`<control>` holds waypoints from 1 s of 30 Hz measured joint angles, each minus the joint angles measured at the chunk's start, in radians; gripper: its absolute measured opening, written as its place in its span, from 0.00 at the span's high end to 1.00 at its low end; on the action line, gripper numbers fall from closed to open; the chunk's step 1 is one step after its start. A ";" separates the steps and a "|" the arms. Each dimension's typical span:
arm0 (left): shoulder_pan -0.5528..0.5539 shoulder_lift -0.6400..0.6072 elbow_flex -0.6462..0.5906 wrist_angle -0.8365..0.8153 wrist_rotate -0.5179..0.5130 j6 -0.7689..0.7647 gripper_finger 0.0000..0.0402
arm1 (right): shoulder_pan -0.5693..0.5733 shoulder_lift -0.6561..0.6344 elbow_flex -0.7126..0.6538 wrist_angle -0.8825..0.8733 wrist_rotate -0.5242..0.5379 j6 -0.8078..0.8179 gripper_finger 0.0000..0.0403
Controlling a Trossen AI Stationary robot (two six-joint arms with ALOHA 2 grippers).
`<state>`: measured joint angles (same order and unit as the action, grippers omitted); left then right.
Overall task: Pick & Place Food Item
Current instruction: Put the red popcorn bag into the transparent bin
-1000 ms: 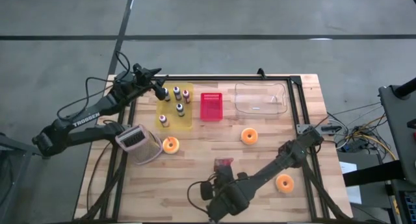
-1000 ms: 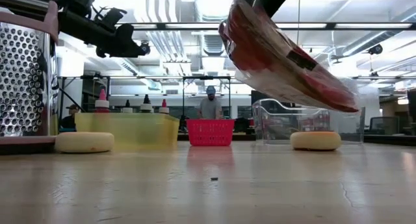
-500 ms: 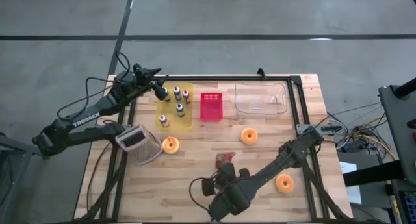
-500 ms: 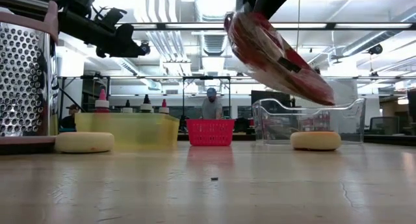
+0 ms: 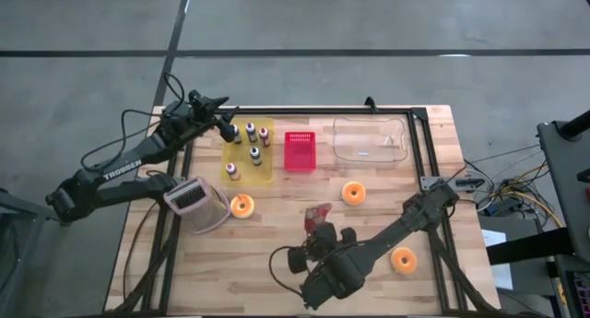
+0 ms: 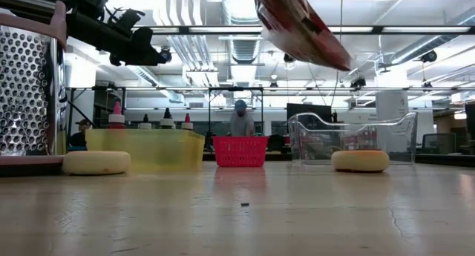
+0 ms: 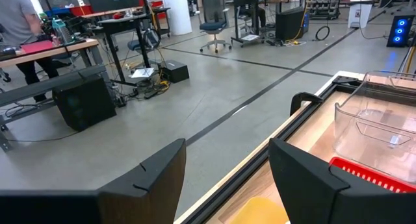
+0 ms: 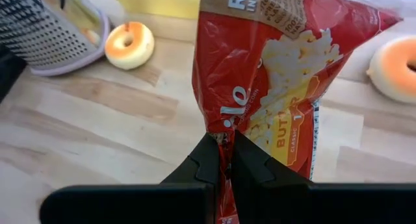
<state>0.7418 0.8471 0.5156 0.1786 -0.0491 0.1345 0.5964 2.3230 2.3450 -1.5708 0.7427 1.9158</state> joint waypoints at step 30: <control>0.000 0.000 0.000 0.000 0.000 0.000 0.45 | -0.301 -0.250 -0.270 0.000 -0.019 -0.487 0.97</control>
<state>0.7418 0.8471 0.5156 0.1787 -0.0493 0.1349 0.2956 2.0728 2.0751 -1.5707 0.7235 1.4285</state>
